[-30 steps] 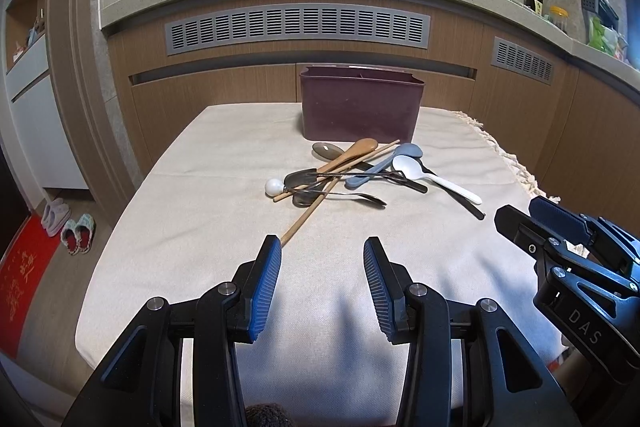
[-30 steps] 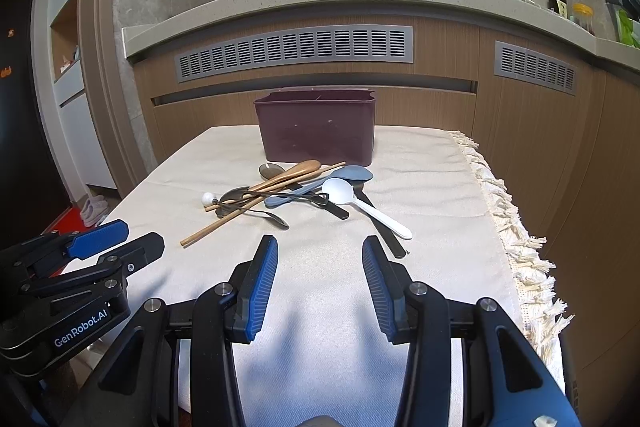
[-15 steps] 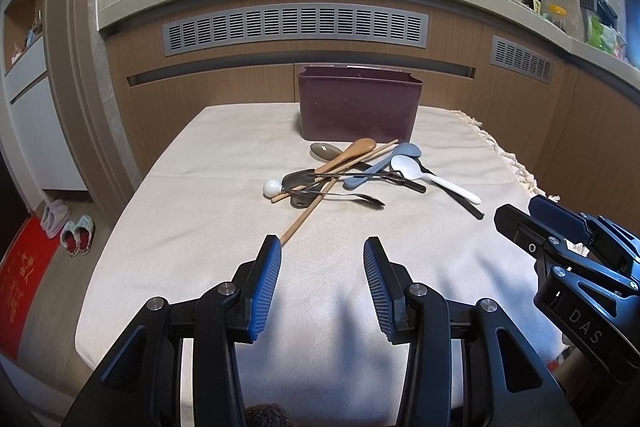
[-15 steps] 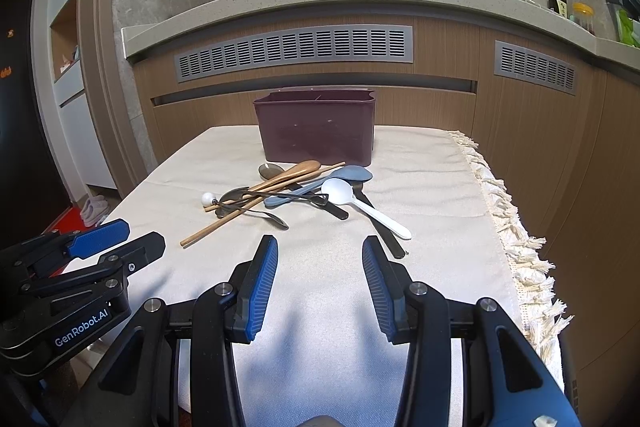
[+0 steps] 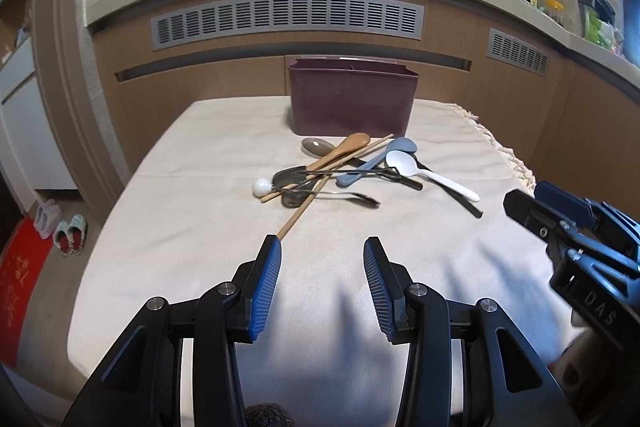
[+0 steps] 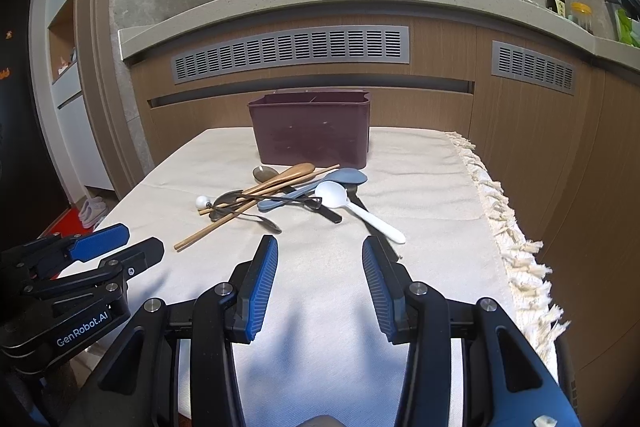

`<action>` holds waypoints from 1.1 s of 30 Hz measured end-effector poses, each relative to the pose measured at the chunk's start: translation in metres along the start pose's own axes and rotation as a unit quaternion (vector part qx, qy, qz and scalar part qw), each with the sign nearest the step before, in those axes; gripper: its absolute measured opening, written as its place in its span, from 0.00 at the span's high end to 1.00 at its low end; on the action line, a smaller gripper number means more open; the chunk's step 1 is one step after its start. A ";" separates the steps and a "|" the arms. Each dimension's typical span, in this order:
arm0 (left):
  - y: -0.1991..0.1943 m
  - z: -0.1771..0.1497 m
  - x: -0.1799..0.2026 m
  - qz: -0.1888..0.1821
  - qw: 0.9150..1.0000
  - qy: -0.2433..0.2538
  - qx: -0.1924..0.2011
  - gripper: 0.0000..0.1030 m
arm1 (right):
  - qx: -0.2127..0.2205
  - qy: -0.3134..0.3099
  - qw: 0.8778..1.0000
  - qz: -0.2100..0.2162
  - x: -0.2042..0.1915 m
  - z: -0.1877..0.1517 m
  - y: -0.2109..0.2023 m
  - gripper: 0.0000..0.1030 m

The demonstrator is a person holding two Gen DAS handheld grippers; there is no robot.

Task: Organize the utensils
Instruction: 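Reach into the utensil pile and grasp the black slotted spatula with the right tool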

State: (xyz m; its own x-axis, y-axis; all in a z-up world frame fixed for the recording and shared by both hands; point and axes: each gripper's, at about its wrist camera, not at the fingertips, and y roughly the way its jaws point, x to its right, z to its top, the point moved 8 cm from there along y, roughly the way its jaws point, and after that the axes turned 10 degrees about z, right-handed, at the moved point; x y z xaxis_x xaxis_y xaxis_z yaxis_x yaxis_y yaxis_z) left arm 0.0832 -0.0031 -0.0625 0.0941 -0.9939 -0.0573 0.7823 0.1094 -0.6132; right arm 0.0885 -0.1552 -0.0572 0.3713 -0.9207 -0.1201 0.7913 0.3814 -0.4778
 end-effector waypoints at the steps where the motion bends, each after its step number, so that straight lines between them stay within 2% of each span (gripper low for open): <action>1: 0.005 0.005 -0.001 -0.011 1.000 -0.004 -0.004 0.57 | 0.001 -0.002 1.000 0.004 0.003 0.004 0.001 0.59; 3: 0.017 0.018 -0.004 -0.041 0.999 -0.013 -0.019 0.57 | -0.002 -0.007 0.999 0.034 0.010 0.015 0.008 0.59; 6: 0.033 0.039 -0.014 -0.073 0.996 -0.031 -0.029 0.57 | -0.039 -0.028 0.996 0.074 0.022 0.029 0.032 0.59; 8: 0.041 0.054 -0.026 -0.070 0.997 -0.039 -0.022 0.57 | -0.068 -0.053 0.993 0.086 0.031 0.035 0.052 0.59; 10: 0.050 0.064 -0.040 -0.067 0.997 -0.042 -0.020 0.57 | -0.095 -0.067 0.990 0.079 0.039 0.036 0.070 0.60; 13: 0.062 0.070 -0.058 -0.055 0.998 -0.037 -0.022 0.57 | -0.146 -0.068 0.982 0.097 0.042 0.034 0.101 0.60; 15: 0.074 0.066 -0.072 -0.044 0.998 -0.036 -0.042 0.57 | -0.168 -0.065 0.975 0.128 0.033 0.030 0.114 0.60; 20: 0.092 0.045 -0.089 -0.058 0.992 -0.060 -0.099 0.57 | -0.188 -0.095 0.964 0.164 -0.005 0.020 0.136 0.60; 25: 0.098 0.032 -0.100 -0.051 0.990 -0.068 -0.112 0.57 | -0.213 -0.120 0.952 0.183 -0.035 0.028 0.168 0.64; 29: 0.102 0.026 -0.099 -0.070 0.987 -0.068 -0.130 0.57 | -0.234 -0.154 0.938 0.206 -0.064 0.033 0.200 0.64; 33: 0.107 0.026 -0.089 -0.083 0.986 -0.061 -0.133 0.57 | -0.246 -0.148 0.937 0.199 -0.061 0.034 0.220 0.70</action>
State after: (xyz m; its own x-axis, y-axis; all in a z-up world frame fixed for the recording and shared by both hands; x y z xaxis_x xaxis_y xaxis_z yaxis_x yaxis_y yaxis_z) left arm 0.1747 0.0975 -0.1021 0.0637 -0.9872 0.1460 0.6060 -0.0780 -0.7916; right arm 0.2562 -0.0127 -0.1254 0.7650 -0.6231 -0.1629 0.2687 0.5386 -0.7985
